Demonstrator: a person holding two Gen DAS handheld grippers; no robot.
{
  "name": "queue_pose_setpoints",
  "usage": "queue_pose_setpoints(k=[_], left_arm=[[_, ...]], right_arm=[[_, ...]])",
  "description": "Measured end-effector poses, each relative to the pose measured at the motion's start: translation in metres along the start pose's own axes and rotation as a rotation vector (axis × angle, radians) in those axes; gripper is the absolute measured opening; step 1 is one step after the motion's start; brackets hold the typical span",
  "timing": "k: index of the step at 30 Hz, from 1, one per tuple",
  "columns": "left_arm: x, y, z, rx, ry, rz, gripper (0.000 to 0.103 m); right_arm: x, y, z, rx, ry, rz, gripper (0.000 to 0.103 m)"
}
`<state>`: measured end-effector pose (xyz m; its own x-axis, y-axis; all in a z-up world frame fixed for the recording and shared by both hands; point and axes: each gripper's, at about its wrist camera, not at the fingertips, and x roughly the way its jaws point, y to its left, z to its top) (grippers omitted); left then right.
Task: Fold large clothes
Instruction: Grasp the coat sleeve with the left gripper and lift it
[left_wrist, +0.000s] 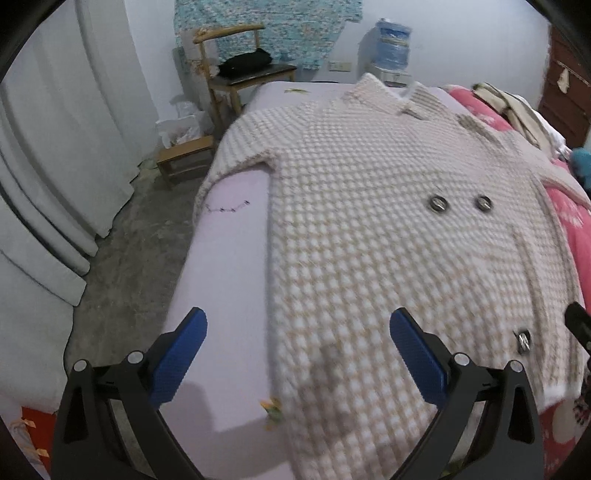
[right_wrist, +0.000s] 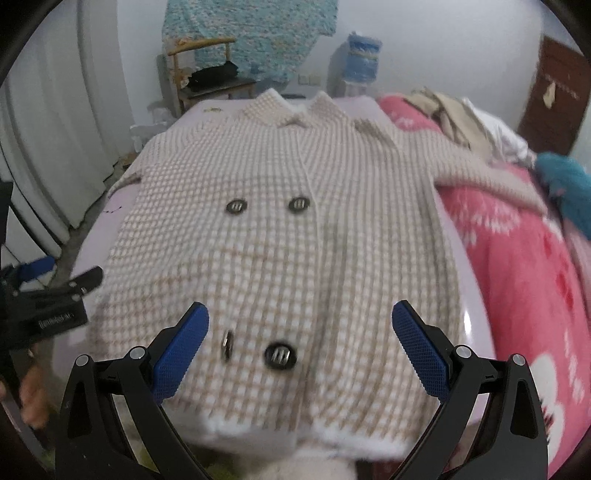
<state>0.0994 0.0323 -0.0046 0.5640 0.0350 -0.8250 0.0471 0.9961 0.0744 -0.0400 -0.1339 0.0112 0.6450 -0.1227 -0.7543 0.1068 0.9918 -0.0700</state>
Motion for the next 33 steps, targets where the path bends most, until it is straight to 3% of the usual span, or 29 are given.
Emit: queue_pose_setpoints(k=[3,9,16,18,20,25,29,33], left_arm=[[0.008,0.012,0.013,-0.025,-0.025,-0.006,0.098],[0.02,0.055,0.038,-0.16,-0.104,-0.214,0.098],[0.042,0.101,0.078,-0.272,-0.118,-0.192,0.098],[0.059,0.12,0.086,-0.349,-0.09,-0.196,0.098],[0.085,0.147,0.088,-0.487,-0.033,-0.222,0.098],[0.157,0.207,0.077,-0.841,0.128,-0.448,0.097],[0.198,0.227,0.066,-0.958,0.21,-0.563,0.097],[0.243,0.238,0.046,-1.137,0.318,-0.731,0.097]], right_arm=[[0.01,0.0,0.011,-0.017,-0.005,0.02,0.095],[0.033,-0.005,0.033,-0.004,-0.018,0.071,0.095],[0.06,0.003,0.071,-0.005,-0.017,0.171,0.095],[0.067,0.011,0.079,-0.015,-0.01,0.192,0.095],[0.073,0.02,0.085,-0.034,-0.012,0.204,0.095],[0.085,0.039,0.09,-0.066,0.002,0.214,0.095],[0.101,0.048,0.092,-0.081,0.041,0.215,0.095],[0.113,0.057,0.094,-0.086,0.073,0.212,0.095]])
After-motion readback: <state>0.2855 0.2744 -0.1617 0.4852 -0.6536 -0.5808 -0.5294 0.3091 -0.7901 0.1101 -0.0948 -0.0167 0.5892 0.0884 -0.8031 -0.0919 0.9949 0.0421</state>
